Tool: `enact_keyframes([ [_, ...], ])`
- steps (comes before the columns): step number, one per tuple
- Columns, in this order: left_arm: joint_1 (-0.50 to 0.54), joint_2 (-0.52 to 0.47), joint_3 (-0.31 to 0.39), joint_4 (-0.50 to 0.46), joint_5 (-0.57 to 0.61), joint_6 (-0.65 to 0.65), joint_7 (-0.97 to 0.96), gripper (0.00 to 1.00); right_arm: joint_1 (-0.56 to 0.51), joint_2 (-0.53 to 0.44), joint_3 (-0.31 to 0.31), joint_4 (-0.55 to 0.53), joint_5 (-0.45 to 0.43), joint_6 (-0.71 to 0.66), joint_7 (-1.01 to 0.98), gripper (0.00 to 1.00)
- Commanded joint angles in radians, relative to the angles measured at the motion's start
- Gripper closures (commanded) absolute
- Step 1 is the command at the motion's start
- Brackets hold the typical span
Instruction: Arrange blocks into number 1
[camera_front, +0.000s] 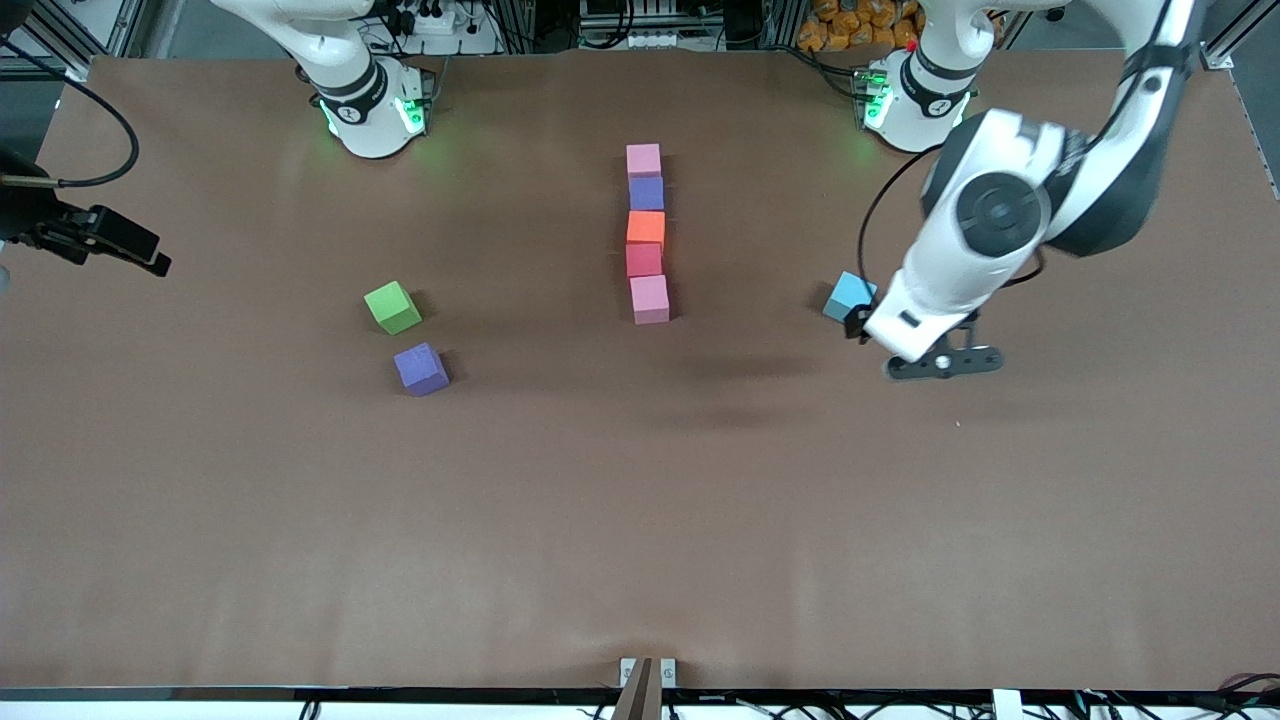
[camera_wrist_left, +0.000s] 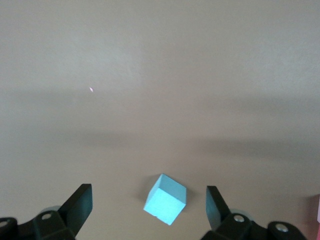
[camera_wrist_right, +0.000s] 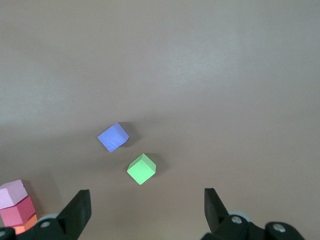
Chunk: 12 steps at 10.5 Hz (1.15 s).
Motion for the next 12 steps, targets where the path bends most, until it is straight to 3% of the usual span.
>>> enact_keyframes([
  [1, -0.028, -0.091, 0.079, 0.016, -0.025, -0.05, 0.132, 0.0, -0.004, -0.017, -0.008, -0.05, 0.01, 0.038, -0.012, 0.0],
  [4, 0.026, -0.157, 0.095, 0.147, -0.028, -0.211, 0.252, 0.0, -0.011, -0.014, -0.009, -0.052, 0.01, 0.044, -0.014, 0.0],
  [6, 0.021, -0.162, 0.122, 0.279, -0.097, -0.376, 0.261, 0.0, -0.008, -0.017, -0.008, -0.052, 0.01, 0.035, -0.014, 0.0],
  [12, 0.02, -0.162, 0.164, 0.396, -0.122, -0.47, 0.337, 0.0, -0.005, -0.017, -0.008, -0.052, 0.01, 0.038, -0.012, 0.0],
])
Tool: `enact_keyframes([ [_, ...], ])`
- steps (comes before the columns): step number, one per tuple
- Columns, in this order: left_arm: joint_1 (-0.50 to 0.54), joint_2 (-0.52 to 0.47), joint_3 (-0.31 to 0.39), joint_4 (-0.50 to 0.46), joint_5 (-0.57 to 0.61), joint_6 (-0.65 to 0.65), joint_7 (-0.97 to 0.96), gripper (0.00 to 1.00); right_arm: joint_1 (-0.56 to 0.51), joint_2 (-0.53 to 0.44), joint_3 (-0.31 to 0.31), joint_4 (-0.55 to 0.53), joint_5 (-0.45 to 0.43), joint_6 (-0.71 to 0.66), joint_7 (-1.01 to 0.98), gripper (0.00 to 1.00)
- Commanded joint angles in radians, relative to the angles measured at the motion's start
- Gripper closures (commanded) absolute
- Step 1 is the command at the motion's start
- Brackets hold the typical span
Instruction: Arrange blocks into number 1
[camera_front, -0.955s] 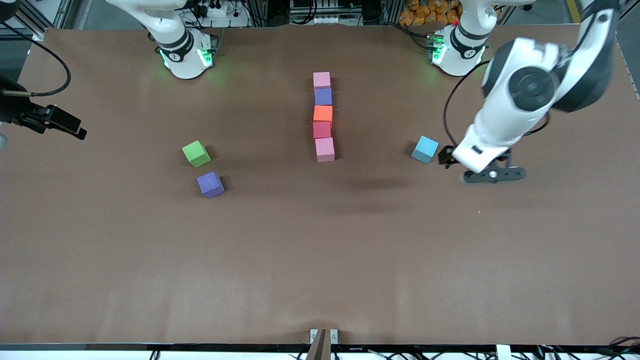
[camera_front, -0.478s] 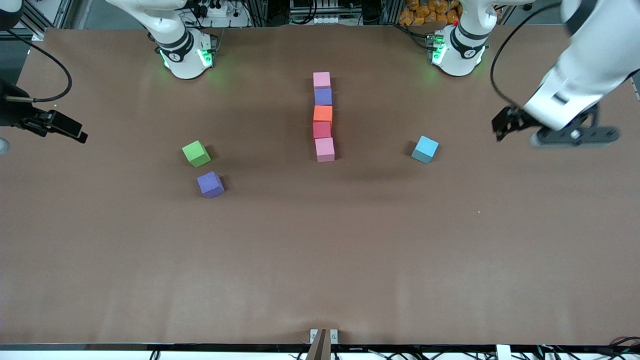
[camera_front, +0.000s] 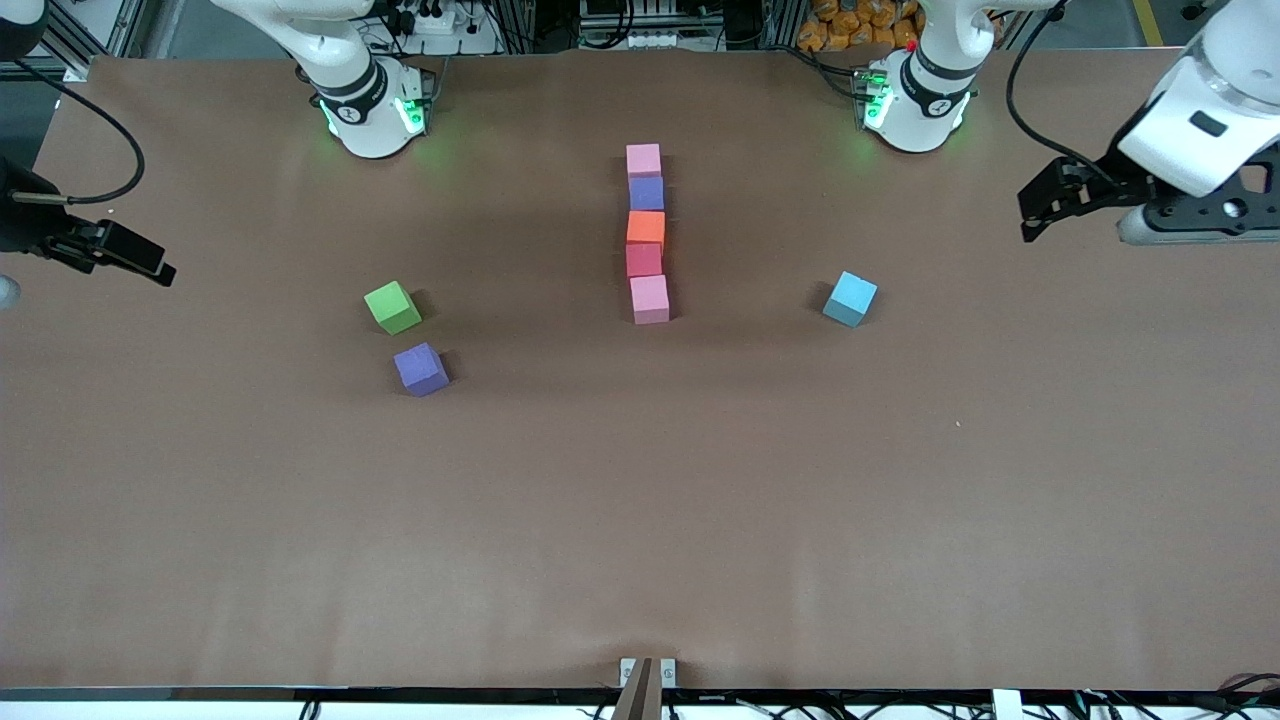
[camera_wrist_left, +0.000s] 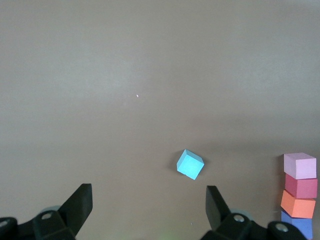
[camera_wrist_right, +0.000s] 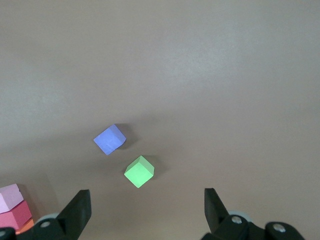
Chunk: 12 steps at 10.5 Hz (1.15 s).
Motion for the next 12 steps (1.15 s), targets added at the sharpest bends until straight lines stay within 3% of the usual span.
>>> enact_keyframes([
  [1, -0.002, 0.014, 0.016, 0.061, -0.017, -0.054, 0.097, 0.0, -0.002, -0.017, 0.001, -0.013, 0.01, 0.005, -0.011, 0.0],
  [12, -0.002, 0.014, 0.003, 0.069, -0.02, -0.054, 0.088, 0.0, 0.0, -0.016, 0.001, -0.015, 0.01, 0.009, -0.013, 0.0],
])
